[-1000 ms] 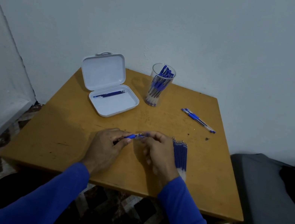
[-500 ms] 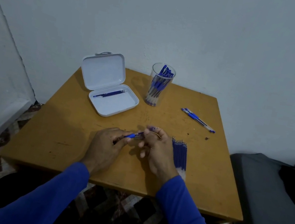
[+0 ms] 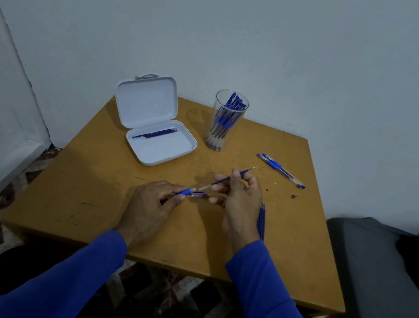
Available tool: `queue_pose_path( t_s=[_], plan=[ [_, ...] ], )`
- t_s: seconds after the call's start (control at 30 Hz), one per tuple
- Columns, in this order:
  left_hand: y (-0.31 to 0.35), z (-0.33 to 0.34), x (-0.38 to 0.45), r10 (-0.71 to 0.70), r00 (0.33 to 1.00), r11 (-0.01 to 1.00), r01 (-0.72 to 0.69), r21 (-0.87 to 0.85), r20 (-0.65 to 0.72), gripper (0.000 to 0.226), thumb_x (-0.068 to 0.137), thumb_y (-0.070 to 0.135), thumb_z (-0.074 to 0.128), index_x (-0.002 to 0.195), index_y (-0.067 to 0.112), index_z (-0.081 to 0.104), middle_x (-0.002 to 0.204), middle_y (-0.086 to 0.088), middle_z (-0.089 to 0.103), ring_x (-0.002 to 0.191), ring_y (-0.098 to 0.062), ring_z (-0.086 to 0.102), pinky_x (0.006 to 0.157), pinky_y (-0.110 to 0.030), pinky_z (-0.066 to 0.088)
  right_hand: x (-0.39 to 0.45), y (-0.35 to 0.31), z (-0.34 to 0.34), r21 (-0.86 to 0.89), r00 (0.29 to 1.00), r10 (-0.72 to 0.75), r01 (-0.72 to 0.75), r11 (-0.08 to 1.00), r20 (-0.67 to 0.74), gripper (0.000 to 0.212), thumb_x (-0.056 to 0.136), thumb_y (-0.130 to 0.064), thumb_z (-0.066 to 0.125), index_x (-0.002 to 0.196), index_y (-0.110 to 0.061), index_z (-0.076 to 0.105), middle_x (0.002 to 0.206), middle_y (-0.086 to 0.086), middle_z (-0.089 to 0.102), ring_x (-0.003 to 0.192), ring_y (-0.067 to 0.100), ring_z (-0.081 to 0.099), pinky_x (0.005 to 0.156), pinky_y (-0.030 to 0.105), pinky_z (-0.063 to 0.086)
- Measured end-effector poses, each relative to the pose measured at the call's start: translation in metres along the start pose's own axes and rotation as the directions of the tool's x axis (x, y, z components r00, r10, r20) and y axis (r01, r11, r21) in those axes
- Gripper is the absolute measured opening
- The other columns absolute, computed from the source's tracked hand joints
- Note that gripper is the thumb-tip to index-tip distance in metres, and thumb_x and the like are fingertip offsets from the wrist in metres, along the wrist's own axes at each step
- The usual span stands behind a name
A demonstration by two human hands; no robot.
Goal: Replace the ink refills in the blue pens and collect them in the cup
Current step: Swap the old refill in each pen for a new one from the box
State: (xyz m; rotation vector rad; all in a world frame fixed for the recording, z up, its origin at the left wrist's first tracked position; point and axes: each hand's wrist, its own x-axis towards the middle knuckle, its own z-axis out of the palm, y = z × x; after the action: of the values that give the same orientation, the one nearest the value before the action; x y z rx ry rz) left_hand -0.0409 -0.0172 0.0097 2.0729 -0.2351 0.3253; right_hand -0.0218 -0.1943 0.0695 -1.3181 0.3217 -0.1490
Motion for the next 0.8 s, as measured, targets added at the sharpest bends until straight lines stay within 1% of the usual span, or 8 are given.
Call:
queue_pose_path(
  t_s=[0.07, 0.13, 0.23, 0.33, 0.4, 0.53, 0.67, 0.8],
  plan=[
    [-0.001, 0.000, 0.000, -0.002, 1.000, 1.000, 0.002, -0.013, -0.004, 0.024, 0.094, 0.024, 0.070, 0.117, 0.023, 0.076, 0.084, 0.018, 0.067, 0.075, -0.005, 0.060, 0.067, -0.023, 0.048, 0.005, -0.001, -0.006, -0.087, 0.996, -0.028, 0.020, 0.996, -0.082, 0.012, 0.105, -0.022, 0.053, 0.109, -0.014, 0.060, 0.085, 0.009, 0.076, 0.061, 0.015, 0.065, 0.046, 0.028, 0.053],
    [-0.001, 0.001, 0.000, -0.008, 1.000, 1.000, 0.008, -0.007, 0.001, 0.024, 0.094, 0.024, 0.070, 0.117, 0.023, 0.075, 0.087, 0.016, 0.069, 0.077, -0.004, 0.060, 0.069, -0.023, 0.049, 0.008, 0.001, -0.016, -0.323, 0.985, -0.110, 0.062, 0.944, -0.131, 0.010, 0.101, -0.026, 0.061, 0.105, -0.019, 0.066, 0.079, 0.004, 0.073, 0.061, 0.012, 0.065, 0.054, 0.031, 0.056],
    [-0.001, 0.001, 0.000, -0.009, 1.000, 1.000, 0.009, 0.009, 0.006, 0.024, 0.095, 0.025, 0.069, 0.118, 0.024, 0.075, 0.089, 0.016, 0.070, 0.079, -0.003, 0.061, 0.070, -0.022, 0.049, 0.007, 0.004, -0.029, -0.665, 0.978, -0.191, 0.085, 0.742, -0.089, 0.019, 0.097, -0.032, 0.067, 0.112, -0.022, 0.070, 0.090, -0.008, 0.068, 0.075, 0.006, 0.064, 0.070, 0.028, 0.060],
    [-0.001, 0.001, 0.000, -0.017, 1.000, 1.000, 0.016, 0.013, 0.015, 0.024, 0.095, 0.025, 0.069, 0.118, 0.024, 0.074, 0.089, 0.016, 0.070, 0.079, -0.004, 0.061, 0.070, -0.021, 0.048, 0.007, 0.009, -0.039, -0.832, 0.980, -0.196, 0.079, 0.550, -0.036, 0.024, 0.098, -0.029, 0.066, 0.118, -0.018, 0.070, 0.103, -0.007, 0.068, 0.087, 0.002, 0.056, 0.081, 0.021, 0.049],
    [-0.001, 0.001, -0.001, -0.012, 1.000, 1.000, 0.012, 0.023, 0.021, 0.024, 0.095, 0.025, 0.068, 0.119, 0.025, 0.073, 0.089, 0.016, 0.069, 0.079, -0.004, 0.061, 0.069, -0.021, 0.048, 0.009, 0.014, -0.044, -0.878, 0.986, -0.164, 0.058, 0.476, -0.024, 0.024, 0.100, -0.029, 0.064, 0.119, -0.017, 0.071, 0.107, -0.002, 0.071, 0.089, 0.005, 0.058, 0.081, 0.021, 0.048],
    [-0.002, 0.001, -0.001, -0.018, 0.999, 0.999, 0.017, 0.033, 0.026, 0.026, 0.095, 0.027, 0.067, 0.121, 0.024, 0.073, 0.094, 0.015, 0.070, 0.084, -0.004, 0.062, 0.074, -0.028, 0.054, 0.011, 0.022, -0.047, -0.930, 0.990, -0.135, 0.020, 0.366, -0.032, 0.021, 0.101, -0.029, 0.060, 0.116, -0.017, 0.071, 0.101, -0.002, 0.068, 0.088, 0.011, 0.064, 0.083, 0.028, 0.058],
    [-0.002, 0.000, 0.000, -0.014, 1.000, 0.999, 0.013, 0.038, 0.025, 0.026, 0.095, 0.026, 0.068, 0.120, 0.023, 0.073, 0.091, 0.015, 0.070, 0.081, -0.005, 0.062, 0.072, -0.031, 0.055, 0.012, 0.023, -0.046, -0.945, 0.990, -0.144, 0.037, 0.325, -0.010, 0.020, 0.102, -0.028, 0.059, 0.116, -0.018, 0.067, 0.106, 0.000, 0.065, 0.093, 0.015, 0.064, 0.088, 0.036, 0.059],
    [0.000, 0.001, -0.001, -0.012, 1.000, 1.000, 0.011, 0.029, 0.024, 0.025, 0.095, 0.025, 0.068, 0.120, 0.023, 0.073, 0.088, 0.017, 0.068, 0.079, -0.002, 0.061, 0.069, -0.021, 0.049, 0.010, 0.024, -0.047, -0.945, 0.985, -0.173, 0.061, 0.320, 0.005, 0.021, 0.102, -0.028, 0.058, 0.119, -0.017, 0.064, 0.113, 0.000, 0.061, 0.100, 0.015, 0.061, 0.091, 0.035, 0.057]
  ],
)
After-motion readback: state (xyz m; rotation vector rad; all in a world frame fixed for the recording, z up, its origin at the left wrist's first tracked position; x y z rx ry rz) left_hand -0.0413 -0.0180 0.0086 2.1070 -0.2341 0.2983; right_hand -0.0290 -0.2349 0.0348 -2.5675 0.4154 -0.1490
